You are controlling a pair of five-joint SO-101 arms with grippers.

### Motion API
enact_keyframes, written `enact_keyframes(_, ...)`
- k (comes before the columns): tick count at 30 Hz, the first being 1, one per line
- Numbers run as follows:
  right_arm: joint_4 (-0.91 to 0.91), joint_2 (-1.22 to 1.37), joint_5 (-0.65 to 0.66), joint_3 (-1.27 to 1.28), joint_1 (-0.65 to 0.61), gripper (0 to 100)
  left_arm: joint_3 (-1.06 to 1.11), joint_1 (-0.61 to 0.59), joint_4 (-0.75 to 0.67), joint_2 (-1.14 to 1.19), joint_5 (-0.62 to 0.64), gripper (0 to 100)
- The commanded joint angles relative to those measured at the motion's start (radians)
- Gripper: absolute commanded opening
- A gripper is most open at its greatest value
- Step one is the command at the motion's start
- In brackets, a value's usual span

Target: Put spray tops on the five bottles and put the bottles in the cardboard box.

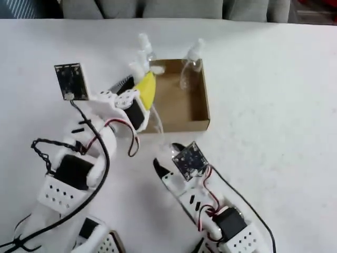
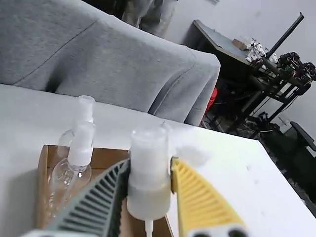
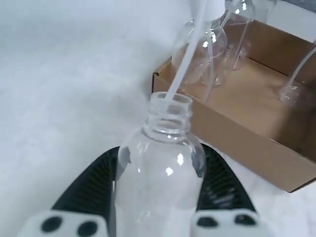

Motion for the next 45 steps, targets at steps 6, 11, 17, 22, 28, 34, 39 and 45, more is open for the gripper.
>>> enact_keyframes(6,-0.024,-0.008,0.009,-0.012,0.013,1.6,0.064,0.047,-0.028,-0.068,0.014,2)
enact_keyframes(11,-0.024,-0.008,0.008,-0.014,0.013,1.6,0.158,0.062,-0.028,-0.183,0.012,2)
enact_keyframes(17,-0.024,-0.008,0.008,-0.014,0.013,1.6,0.295,0.124,-0.034,-0.298,0.009,2)
enact_keyframes(22,-0.024,-0.008,0.008,-0.014,0.013,1.6,0.394,0.182,-0.034,-0.372,0.009,2)
enact_keyframes(28,-0.024,-0.008,0.008,-0.014,0.013,1.6,0.453,0.191,-0.037,-0.414,0.008,2)
enact_keyframes(34,-0.024,-0.008,0.006,-0.015,0.061,1.6,0.549,0.196,-0.163,-0.412,0.008,2)
enact_keyframes(39,-0.024,-0.008,0.006,-0.015,0.064,1.6,0.577,0.196,-0.183,-0.412,0.008,2)
enact_keyframes(45,-0.022,-0.008,0.011,-0.015,0.059,1.6,0.594,0.191,-0.186,-0.414,0.006,2)
